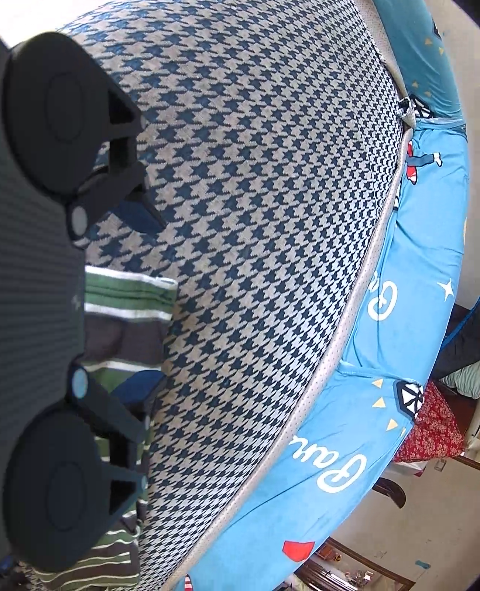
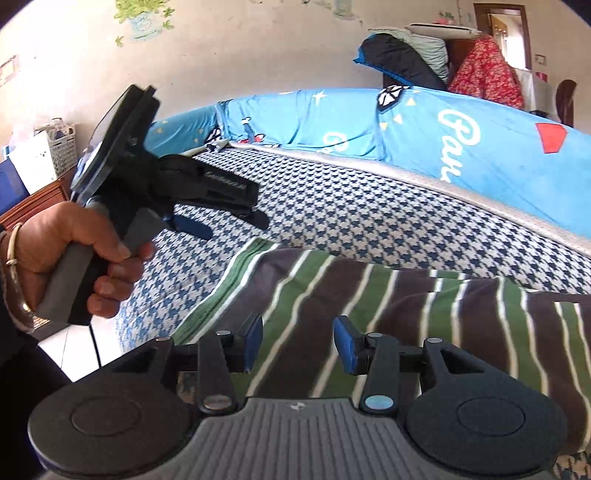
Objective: Fold clothes
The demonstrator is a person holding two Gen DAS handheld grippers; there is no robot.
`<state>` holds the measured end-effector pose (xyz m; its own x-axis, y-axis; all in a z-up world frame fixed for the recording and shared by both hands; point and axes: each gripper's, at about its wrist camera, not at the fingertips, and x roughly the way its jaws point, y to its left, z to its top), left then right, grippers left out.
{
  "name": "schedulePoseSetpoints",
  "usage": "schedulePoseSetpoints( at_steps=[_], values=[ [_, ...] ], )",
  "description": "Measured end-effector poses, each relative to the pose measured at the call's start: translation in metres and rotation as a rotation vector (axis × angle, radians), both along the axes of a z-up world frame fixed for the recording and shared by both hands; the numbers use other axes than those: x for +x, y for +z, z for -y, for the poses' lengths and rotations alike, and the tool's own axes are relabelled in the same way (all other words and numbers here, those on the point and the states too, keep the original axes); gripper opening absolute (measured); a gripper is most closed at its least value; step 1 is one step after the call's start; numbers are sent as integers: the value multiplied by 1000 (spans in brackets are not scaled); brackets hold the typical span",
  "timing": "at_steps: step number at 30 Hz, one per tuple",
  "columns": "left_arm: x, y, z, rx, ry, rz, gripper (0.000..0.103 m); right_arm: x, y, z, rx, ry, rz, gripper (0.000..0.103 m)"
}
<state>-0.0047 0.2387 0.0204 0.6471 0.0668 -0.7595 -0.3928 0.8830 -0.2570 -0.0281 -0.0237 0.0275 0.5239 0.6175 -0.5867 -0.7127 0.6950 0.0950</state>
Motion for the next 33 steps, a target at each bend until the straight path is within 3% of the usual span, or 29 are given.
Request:
schedulePoseSetpoints(
  at_steps=[5, 13, 17, 24, 33],
  values=[
    [11, -3, 30, 9, -81, -12, 83, 29, 6, 33, -31, -91, 30, 47],
    [24, -8, 60, -74, -141, -19, 90, 71, 6, 93, -54, -256, 49, 52],
    [27, -9, 72, -90, -161, -24, 91, 89, 7, 126, -39, -374, 66, 60],
    [28, -9, 84, -90, -190, -29, 93, 114, 3, 169, -103, -524, 124, 69],
    [32, -11, 66, -118, -143, -47, 95, 148, -11, 198, -79, -562, 20, 76]
  ],
)
